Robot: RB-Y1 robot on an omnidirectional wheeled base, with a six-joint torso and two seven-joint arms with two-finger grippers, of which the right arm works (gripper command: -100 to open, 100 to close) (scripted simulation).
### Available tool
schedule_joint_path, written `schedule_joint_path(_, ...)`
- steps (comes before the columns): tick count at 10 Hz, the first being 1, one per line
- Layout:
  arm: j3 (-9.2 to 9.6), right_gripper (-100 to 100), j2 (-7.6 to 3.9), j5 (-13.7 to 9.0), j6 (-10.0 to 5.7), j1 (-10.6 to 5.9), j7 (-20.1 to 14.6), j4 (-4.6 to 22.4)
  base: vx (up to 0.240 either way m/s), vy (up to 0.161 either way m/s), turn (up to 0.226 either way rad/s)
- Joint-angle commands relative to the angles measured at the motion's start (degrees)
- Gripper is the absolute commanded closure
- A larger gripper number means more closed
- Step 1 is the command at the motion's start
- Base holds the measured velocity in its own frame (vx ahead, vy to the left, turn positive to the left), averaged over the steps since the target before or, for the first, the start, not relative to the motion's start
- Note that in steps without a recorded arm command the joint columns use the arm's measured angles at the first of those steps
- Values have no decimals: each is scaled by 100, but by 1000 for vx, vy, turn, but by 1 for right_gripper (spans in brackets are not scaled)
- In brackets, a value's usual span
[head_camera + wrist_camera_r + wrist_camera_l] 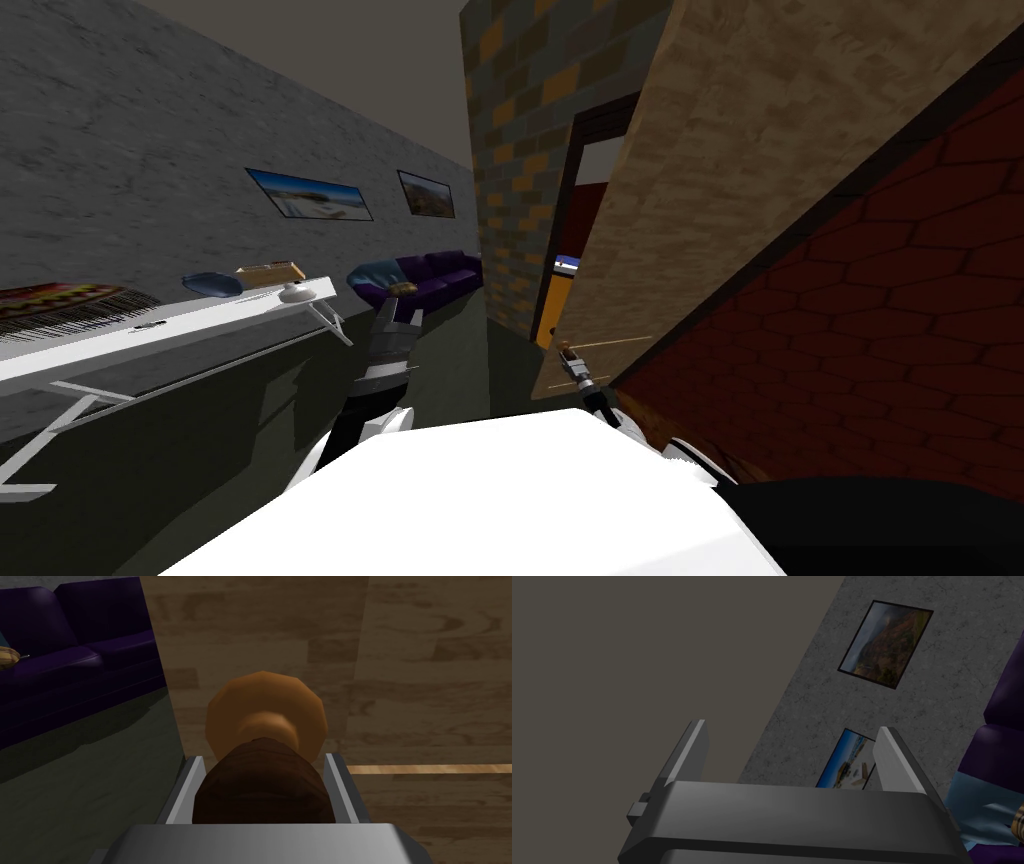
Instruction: Pull the door open
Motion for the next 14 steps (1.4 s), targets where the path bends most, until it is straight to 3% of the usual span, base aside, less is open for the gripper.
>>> schedule_joint_path(1,98,100,-35,34,-182,4,-101,115,-212,-77,128)
schedule_joint_path(5,282,100,-192,84,-427,110,-275,115,-210,-89,127)
schedule_joint_path(6,257,100,-168,78,-384,87,-250,127,-79,-29,20)
schedule_joint_path(14,436,100,-346,224,-1011,243,-549,451,-195,-86,160)
